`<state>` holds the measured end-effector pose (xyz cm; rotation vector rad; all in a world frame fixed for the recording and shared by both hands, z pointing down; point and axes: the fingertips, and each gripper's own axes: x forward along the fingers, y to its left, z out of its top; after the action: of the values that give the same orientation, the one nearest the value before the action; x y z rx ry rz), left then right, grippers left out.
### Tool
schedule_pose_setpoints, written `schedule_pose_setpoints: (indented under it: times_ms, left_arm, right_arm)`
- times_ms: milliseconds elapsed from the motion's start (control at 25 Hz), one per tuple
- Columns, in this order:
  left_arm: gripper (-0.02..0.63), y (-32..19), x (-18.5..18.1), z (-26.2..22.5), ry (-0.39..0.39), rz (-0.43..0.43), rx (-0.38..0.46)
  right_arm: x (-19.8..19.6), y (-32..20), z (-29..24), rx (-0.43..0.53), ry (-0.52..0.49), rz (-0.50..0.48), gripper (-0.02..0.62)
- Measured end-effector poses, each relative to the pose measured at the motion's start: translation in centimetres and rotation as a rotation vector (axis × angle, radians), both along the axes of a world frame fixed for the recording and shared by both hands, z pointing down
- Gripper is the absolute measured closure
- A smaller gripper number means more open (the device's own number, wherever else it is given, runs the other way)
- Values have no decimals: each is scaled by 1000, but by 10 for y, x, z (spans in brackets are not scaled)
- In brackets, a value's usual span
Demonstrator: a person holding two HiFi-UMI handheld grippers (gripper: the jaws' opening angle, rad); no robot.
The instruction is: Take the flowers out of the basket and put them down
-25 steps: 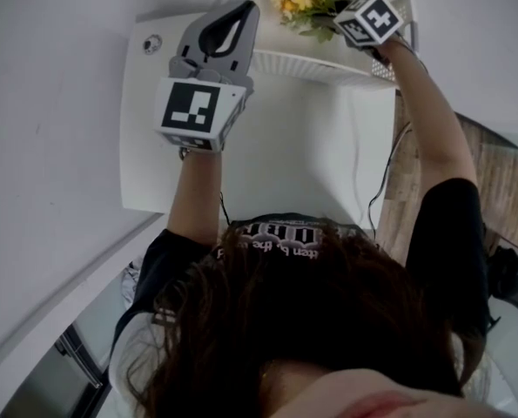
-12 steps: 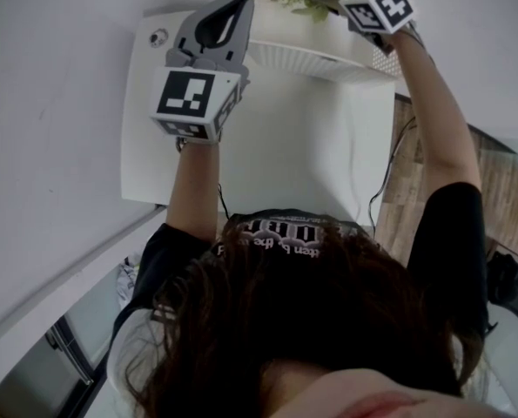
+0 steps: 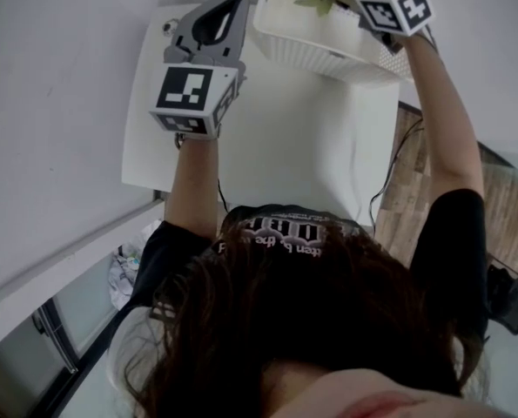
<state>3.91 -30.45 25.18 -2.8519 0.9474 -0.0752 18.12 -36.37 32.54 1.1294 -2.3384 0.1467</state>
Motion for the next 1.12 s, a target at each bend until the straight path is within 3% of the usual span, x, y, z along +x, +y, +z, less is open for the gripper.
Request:
schedule_pose_setpoints:
  times_ms: [720, 1120]
  left_arm:
    - [609, 34, -24, -4, -14, -82, 15]
    - [609, 64, -27, -7, -44, -67, 33]
  right_arm:
    - [-51, 34, -32, 71, -14, -108, 472]
    - [-68, 58, -47, 101, -19, -153, 472]
